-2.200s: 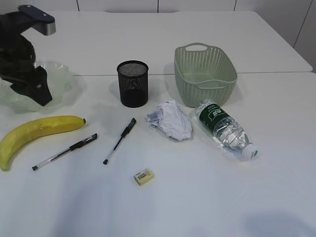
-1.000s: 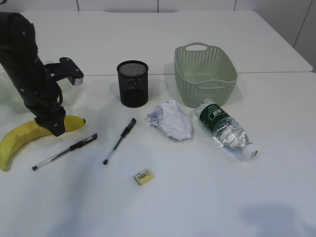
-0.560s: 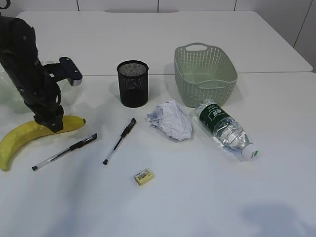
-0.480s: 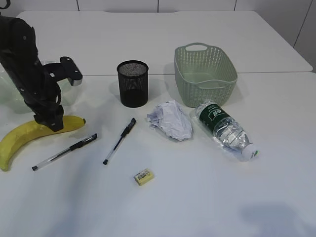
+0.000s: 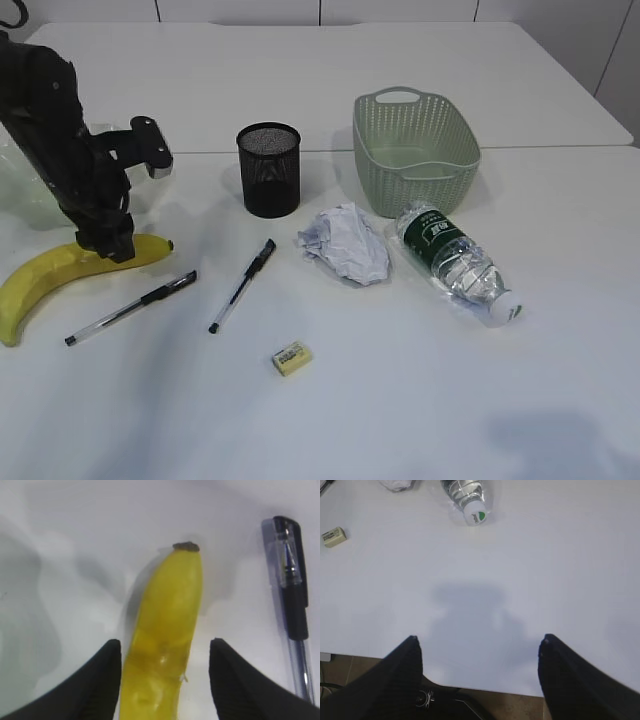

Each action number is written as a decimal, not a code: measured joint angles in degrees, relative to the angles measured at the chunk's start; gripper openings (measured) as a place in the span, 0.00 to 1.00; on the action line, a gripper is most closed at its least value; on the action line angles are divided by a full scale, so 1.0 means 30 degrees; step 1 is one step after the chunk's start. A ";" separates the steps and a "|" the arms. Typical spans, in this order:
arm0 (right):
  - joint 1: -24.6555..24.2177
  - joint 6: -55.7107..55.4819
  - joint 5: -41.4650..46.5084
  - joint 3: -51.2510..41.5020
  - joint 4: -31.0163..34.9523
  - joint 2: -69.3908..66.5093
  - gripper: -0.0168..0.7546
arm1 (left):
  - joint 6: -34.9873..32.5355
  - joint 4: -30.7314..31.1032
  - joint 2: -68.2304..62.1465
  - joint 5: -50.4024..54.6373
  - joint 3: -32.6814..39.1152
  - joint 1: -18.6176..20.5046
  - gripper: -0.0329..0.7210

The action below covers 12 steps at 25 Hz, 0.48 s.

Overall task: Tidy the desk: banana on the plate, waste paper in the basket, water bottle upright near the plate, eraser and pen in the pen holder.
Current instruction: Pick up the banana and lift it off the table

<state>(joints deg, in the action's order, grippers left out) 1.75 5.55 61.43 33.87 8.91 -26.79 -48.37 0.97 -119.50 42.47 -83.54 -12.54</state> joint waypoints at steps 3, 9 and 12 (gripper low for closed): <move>0.0000 0.0000 0.0000 0.0000 0.0009 -0.0195 0.72 | -0.0085 0.0000 -0.0349 0.0000 0.0000 0.0000 0.57; 0.0000 0.0196 0.0000 0.0000 0.0044 -0.0233 0.72 | -0.0120 -0.0325 -0.1087 -0.0036 -0.0072 0.0000 0.57; 0.0000 0.0302 0.0000 0.0000 0.0044 -0.0261 0.72 | -0.0151 -0.0325 -0.1341 -0.0036 -0.0072 0.0000 0.57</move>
<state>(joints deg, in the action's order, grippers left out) 1.75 6.46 61.43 33.87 9.04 -27.57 -48.83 0.00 -123.52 42.36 -83.76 -12.54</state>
